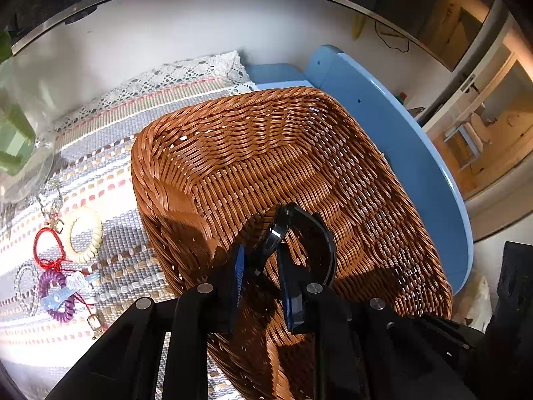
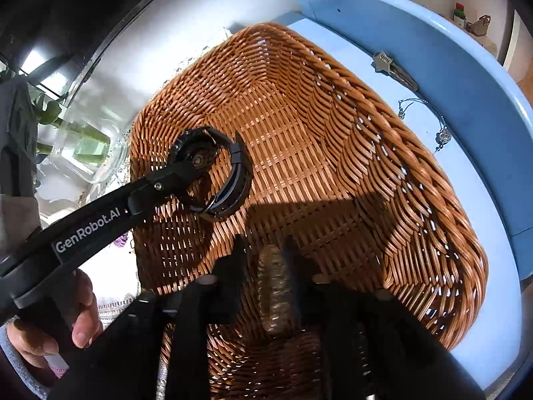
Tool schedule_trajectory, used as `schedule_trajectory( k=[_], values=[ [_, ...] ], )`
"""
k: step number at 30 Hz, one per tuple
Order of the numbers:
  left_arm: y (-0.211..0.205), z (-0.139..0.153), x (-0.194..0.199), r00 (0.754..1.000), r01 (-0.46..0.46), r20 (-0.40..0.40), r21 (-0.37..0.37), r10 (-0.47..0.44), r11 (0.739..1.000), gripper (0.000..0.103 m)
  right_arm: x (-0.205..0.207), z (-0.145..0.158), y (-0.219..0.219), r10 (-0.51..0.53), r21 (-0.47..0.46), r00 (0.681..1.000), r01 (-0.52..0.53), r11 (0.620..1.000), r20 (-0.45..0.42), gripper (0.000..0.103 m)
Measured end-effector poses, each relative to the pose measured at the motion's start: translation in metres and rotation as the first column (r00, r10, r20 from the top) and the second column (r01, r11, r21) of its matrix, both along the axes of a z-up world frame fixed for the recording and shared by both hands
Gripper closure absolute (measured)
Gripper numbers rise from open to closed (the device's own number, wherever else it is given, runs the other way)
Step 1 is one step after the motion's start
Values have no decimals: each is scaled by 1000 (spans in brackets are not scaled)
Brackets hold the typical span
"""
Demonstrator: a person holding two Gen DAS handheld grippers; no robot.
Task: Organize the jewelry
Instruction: 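Carry the watch and bangle into the wicker basket and open both grippers, then move both grippers back over the jewelry on the mat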
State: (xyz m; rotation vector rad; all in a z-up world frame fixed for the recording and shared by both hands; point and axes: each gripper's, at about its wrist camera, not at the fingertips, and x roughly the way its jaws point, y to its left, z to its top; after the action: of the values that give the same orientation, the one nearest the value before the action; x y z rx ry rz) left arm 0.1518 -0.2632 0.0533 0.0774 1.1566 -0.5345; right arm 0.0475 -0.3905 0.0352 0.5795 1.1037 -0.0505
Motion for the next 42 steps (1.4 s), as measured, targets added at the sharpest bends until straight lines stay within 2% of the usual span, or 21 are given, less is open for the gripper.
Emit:
schedule_trajectory(
  k=[2, 4, 7, 9, 11, 16, 26, 36, 38, 42],
  values=[
    [0, 1, -1, 1000, 9, 1, -5, -9, 1000, 73, 0, 3, 1, -7, -21, 1000, 7, 1000, -1, 49],
    [0, 3, -2, 1000, 17, 7, -8, -17, 1000, 67, -2, 5, 1, -11, -35, 1000, 11, 999, -2, 45],
    [-2, 4, -2, 1000, 25, 18, 3, -25, 1000, 64, -4, 9, 2, -8, -38, 1000, 8, 999, 1, 41],
    [-2, 7, -3, 999, 28, 18, 5, -28, 1000, 61, -6, 13, 4, -2, -59, 1000, 2, 998, 6, 32],
    [-3, 9, -4, 999, 32, 19, -3, -32, 999, 57, -9, 20, 6, 4, -84, 1000, -2, 996, 23, 27],
    [-2, 16, -8, 999, 32, 22, 21, -32, 999, 54, -10, 32, 9, 14, -110, 999, -9, 994, 43, 26],
    [6, 34, -17, 999, 39, 29, -31, -39, 999, 54, -16, 37, 12, -1, -102, 999, 5, 995, 38, 21],
    [20, 57, -26, 999, 26, 49, -75, -23, 997, 54, -22, 57, 19, 16, -151, 998, -8, 988, 54, 20],
    [33, 70, -31, 998, 9, 64, -84, -4, 996, 54, -22, 69, 24, 29, -168, 997, -17, 986, 71, 20],
    [87, 96, -47, 995, -42, 78, -177, 57, 983, 54, -23, 104, 40, 86, -206, 984, -53, 977, 154, 20]
  ],
)
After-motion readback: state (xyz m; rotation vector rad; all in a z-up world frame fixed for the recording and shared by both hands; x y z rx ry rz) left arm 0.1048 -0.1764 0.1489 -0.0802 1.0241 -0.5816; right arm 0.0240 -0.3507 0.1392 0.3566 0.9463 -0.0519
